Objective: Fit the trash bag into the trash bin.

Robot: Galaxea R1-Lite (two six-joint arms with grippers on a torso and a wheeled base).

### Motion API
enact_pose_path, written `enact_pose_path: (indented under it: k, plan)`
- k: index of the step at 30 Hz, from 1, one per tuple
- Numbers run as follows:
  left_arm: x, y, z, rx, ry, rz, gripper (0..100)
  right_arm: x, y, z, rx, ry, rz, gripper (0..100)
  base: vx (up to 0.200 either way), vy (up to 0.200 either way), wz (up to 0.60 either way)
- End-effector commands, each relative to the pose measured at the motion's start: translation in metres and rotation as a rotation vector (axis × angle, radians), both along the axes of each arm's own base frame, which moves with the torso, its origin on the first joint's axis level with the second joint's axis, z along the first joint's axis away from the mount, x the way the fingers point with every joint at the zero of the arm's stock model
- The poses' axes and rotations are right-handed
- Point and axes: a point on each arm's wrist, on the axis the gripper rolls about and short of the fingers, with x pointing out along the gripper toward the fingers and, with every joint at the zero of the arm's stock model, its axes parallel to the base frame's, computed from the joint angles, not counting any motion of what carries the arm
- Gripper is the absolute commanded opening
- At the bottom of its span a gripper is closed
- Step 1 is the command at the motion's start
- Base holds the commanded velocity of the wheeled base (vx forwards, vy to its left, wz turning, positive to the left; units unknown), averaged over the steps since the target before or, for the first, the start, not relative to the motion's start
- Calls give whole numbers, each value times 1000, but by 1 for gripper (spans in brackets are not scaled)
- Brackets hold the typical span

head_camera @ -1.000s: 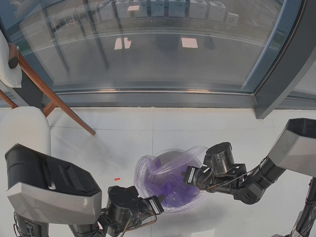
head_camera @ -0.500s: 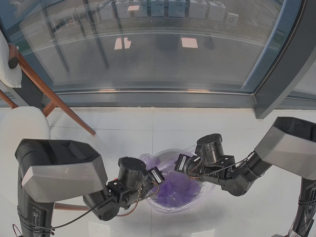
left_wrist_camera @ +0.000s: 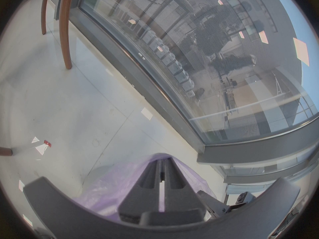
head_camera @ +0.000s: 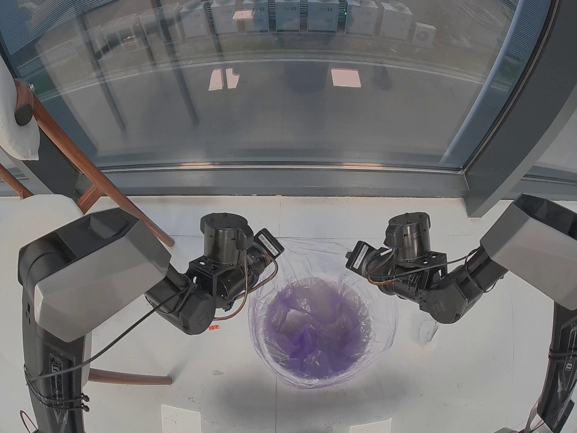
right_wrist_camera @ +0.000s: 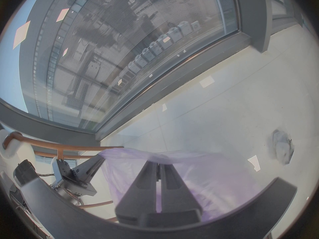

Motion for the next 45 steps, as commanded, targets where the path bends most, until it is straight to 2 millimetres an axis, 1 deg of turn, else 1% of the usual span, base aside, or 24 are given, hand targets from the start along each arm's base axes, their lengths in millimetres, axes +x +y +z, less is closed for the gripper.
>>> enact_pose_path:
  k: [1, 6, 10, 14, 18, 22, 24, 27, 30, 32, 33, 34, 36, 38, 39, 40, 41, 43, 45]
  plan:
    - [5, 3, -4, 0, 2, 9, 0, 5, -10, -3, -4, 8, -28, 0, 0, 0, 0]
    - [4, -3, -28, 18, 51, -4, 0, 8, -11, -19, -21, 39, -34, 0, 0, 0, 0]
    - [4, -6, -31, 16, 66, -18, 0, 9, -12, -23, -25, 47, -36, 0, 0, 0, 0]
    - [7, -2, -47, 34, 96, -6, 0, 10, -12, -24, -27, 49, -37, 0, 0, 0, 0]
    - [8, 3, -52, 49, 128, 4, 0, 12, -16, -32, -34, 67, -49, 0, 0, 0, 0]
    - [9, 3, -51, 17, 150, 19, 0, 13, -16, -39, -43, 83, -50, 0, 0, 0, 0]
    - [14, 0, -44, -27, 137, 31, 0, 13, -15, -42, -44, 86, -49, 0, 0, 0, 0]
    - [14, 0, -39, -60, 136, 39, 0, 14, -15, -39, -40, 78, -49, 0, 0, 0, 0]
    - [12, 0, -38, -79, 150, 46, 0, 15, -15, -35, -34, 67, -49, 0, 0, 0, 0]
    - [7, 2, -25, -101, 137, 47, 0, 14, -15, -31, -30, 60, -50, 0, 0, 0, 0]
    - [7, 2, -25, -101, 137, 47, 0, 14, -15, -31, -30, 60, -50, 0, 0, 0, 0]
    - [-3, 6, -8, -115, 128, 44, 0, 13, -16, -23, -19, 45, -49, 0, 0, 0, 0]
    - [-18, 10, 8, -125, 125, 30, 0, 10, -16, -14, -7, 32, -43, 0, 0, 0, 0]
    - [-37, 11, 19, -126, 132, -3, 0, 5, -16, -6, 1, 24, -30, 0, 0, 0, 0]
    - [-37, 11, 19, -126, 132, -3, 0, 5, -16, -6, 1, 24, -30, 0, 0, 0, 0]
    - [-57, 17, 34, -133, 129, -30, 0, -5, -18, 6, 10, 15, -15, 0, 0, 0, 0]
    - [-69, 22, 45, -144, 118, -43, 0, -13, -18, 14, 25, 13, 6, 0, 0, 0, 0]
    - [-83, 30, 63, -162, 91, -57, 0, -25, -20, 28, 58, 8, 36, 0, 0, 0, 0]
    - [-95, 38, 82, -187, 50, -58, 0, -38, -27, 49, 106, -12, 47, 0, 0, 0, 0]
